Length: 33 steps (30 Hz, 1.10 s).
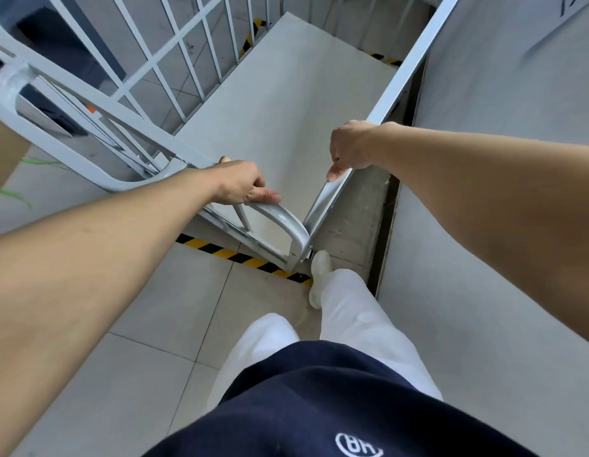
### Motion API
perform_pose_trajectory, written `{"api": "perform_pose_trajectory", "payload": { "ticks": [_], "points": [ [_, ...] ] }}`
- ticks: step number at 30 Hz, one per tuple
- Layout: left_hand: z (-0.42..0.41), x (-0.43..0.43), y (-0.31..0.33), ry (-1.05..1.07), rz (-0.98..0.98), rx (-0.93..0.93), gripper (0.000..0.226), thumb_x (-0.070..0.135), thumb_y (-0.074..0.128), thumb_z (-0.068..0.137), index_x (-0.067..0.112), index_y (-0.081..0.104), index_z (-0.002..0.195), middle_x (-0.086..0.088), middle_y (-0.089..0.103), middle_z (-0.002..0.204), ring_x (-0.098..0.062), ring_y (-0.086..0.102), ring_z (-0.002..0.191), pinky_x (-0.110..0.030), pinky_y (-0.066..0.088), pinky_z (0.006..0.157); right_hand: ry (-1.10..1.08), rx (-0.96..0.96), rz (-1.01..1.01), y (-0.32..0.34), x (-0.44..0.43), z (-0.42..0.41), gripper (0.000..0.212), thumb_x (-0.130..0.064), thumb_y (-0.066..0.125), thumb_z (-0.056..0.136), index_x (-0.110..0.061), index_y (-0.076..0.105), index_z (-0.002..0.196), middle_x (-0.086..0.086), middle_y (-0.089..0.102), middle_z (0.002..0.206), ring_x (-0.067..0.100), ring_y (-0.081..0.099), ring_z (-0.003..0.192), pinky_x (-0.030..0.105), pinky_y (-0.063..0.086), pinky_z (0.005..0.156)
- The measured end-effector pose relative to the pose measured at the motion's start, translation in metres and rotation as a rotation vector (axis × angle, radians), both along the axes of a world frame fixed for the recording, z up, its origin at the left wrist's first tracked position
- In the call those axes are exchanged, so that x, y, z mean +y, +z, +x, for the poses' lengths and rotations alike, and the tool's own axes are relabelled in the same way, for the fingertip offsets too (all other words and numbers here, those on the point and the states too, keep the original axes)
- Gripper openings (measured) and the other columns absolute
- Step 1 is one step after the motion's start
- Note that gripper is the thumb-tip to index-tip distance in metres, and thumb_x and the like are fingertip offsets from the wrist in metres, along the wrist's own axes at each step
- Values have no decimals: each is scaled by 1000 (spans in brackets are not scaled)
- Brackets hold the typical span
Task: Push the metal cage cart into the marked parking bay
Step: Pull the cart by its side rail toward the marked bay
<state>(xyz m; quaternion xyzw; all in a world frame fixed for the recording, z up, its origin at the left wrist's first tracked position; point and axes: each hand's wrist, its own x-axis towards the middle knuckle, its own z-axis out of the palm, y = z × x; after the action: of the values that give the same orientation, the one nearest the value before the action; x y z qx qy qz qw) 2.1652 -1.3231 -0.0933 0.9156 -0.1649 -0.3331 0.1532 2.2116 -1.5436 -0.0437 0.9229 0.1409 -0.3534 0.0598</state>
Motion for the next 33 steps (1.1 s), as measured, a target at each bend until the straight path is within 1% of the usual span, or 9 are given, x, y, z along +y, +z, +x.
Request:
{"api": "perform_pose_trajectory", "payload": {
  "ticks": [4, 8, 11, 15, 19, 21, 24, 28, 33],
  "points": [
    [1, -2, 2, 12, 11, 3, 65, 73, 44, 78, 11, 62, 70, -2, 50, 66, -23, 44, 77, -38, 27, 91, 10, -11, 18, -1, -3, 0, 58, -54, 68, 79, -2, 68, 103, 9, 58, 91, 29, 56, 85, 30, 44, 72],
    [-1, -5, 4, 27, 38, 15, 73, 78, 42, 73, 9, 66, 75, -3, 53, 66, -24, 45, 84, -39, 31, 94, 44, -16, 21, 0, -5, 3, 51, -53, 68, 80, -4, 64, 91, 9, 55, 87, 28, 53, 79, 29, 42, 70],
    [1, -4, 1, 57, 47, 23, 78, 86, 38, 64, 15, 68, 75, -9, 64, 76, -27, 46, 94, -40, 36, 97, 59, -22, 26, 0, -7, 3, 54, -53, 68, 80, -2, 66, 96, 9, 55, 87, 28, 53, 80, 29, 41, 69],
    [0, -4, 1, 71, 52, 47, 82, 93, 33, 53, 20, 65, 68, -3, 62, 72, -26, 43, 93, -45, 38, 99, 47, -32, 44, -1, -8, 3, 57, -54, 67, 80, -2, 68, 103, 9, 57, 89, 27, 54, 81, 29, 41, 69],
    [-3, -10, 9, 60, 55, 37, 68, 74, 45, 77, 10, 67, 78, -5, 59, 74, -28, 44, 94, -39, 31, 93, 18, -31, 59, 1, -10, 0, 57, -53, 68, 80, -2, 68, 106, 9, 57, 89, 27, 54, 82, 29, 41, 69],
    [-2, -11, 12, 60, 57, 56, 71, 74, 46, 78, 6, 66, 80, -6, 56, 73, -28, 45, 93, -39, 31, 90, -2, -34, 63, 1, -11, -2, 58, -53, 69, 79, -2, 68, 106, 9, 58, 90, 28, 55, 82, 29, 41, 69],
    [-4, -10, 13, 58, 68, 51, 72, 79, 43, 71, 10, 64, 73, -2, 52, 68, -27, 44, 88, -40, 35, 92, -12, -40, 70, 3, -10, -4, 60, -54, 70, 78, -2, 68, 107, 10, 60, 92, 29, 58, 84, 30, 42, 69],
    [-9, -12, 16, 29, 65, 61, 60, 69, 47, 83, 12, 60, 72, -3, 50, 69, -26, 44, 85, -37, 31, 84, -50, -25, 72, 3, -10, -9, 60, -54, 69, 78, -2, 69, 108, 14, 67, 100, 32, 65, 96, 31, 47, 72],
    [-11, -13, 21, 28, 66, 50, 54, 61, 47, 89, 11, 60, 74, -2, 45, 67, -27, 42, 85, -40, 30, 94, -72, -41, 88, 6, -8, -15, 54, -49, 70, 80, -5, 70, 111, 16, 69, 108, 31, 62, 94, 36, 51, 84]
  ]
}}
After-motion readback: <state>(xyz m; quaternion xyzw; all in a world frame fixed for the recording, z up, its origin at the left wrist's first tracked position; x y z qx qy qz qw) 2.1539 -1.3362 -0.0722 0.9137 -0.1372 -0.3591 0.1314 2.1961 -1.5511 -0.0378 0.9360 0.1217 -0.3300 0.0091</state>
